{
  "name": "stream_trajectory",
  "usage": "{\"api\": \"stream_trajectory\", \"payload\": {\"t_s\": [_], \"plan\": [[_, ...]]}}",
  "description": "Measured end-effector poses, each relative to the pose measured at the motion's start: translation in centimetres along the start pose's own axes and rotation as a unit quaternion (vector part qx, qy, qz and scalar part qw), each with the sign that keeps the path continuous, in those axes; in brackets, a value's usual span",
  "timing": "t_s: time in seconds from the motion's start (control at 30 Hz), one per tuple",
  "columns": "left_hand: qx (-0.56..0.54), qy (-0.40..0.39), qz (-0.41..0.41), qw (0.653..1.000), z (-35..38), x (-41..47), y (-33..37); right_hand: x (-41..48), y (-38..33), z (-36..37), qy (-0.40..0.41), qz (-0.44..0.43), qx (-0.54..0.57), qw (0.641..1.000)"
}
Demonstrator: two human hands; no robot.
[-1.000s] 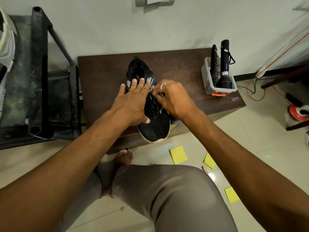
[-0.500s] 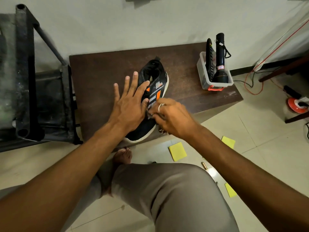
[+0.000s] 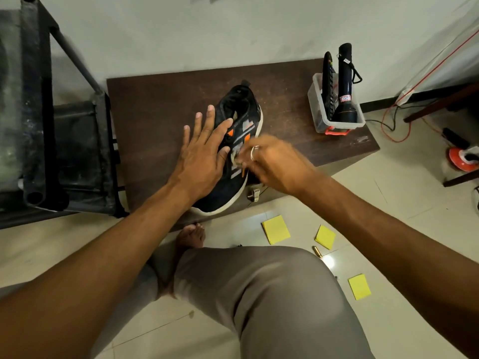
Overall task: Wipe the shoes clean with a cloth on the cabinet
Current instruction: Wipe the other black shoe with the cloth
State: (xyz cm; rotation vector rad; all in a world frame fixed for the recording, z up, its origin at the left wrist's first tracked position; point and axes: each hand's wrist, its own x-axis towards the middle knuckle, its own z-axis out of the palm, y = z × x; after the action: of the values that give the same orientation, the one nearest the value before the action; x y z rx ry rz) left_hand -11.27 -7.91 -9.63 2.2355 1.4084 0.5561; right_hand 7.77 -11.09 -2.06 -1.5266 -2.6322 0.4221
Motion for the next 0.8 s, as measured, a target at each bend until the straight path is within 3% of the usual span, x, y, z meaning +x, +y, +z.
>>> {"api": "stream_trajectory", "payload": {"t_s": [0.07,0.23,0.37,0.43,0.53,0.6,0.73,0.8], "plan": [[-0.005,0.002,-0.002,1.000,0.0,-0.1,0.0,0.6,0.0,0.1,0.022,0.030,0.000,0.999],[-0.065,0.004,-0.023,0.998,-0.1,0.0,0.0,-2.3,-3.7,1.4,-0.093,-0.036,0.043,0.994],[-0.166,0.008,-0.068,0.984,-0.2,-0.2,0.1,-0.4,-2.0,0.5,-0.038,0.040,-0.001,0.998],[-0.190,0.003,-0.076,0.979,-0.3,-0.2,0.0,-0.1,-3.2,1.1,-0.032,0.036,0.004,0.999],[-0.212,0.000,-0.087,0.973,-0.4,0.0,0.0,-1.4,-5.3,1.3,-0.085,0.010,0.127,0.988],[-0.215,0.001,-0.094,0.972,-0.3,0.0,0.1,-1.5,-4.7,1.1,-0.109,0.003,0.152,0.982],[-0.224,-0.002,-0.102,0.969,-0.4,-0.2,0.0,-0.2,-3.9,1.9,-0.019,0.017,0.100,0.995],[-0.225,-0.007,-0.102,0.969,-0.5,-0.1,0.1,-0.4,-4.8,2.7,-0.028,0.007,0.137,0.990]]}}
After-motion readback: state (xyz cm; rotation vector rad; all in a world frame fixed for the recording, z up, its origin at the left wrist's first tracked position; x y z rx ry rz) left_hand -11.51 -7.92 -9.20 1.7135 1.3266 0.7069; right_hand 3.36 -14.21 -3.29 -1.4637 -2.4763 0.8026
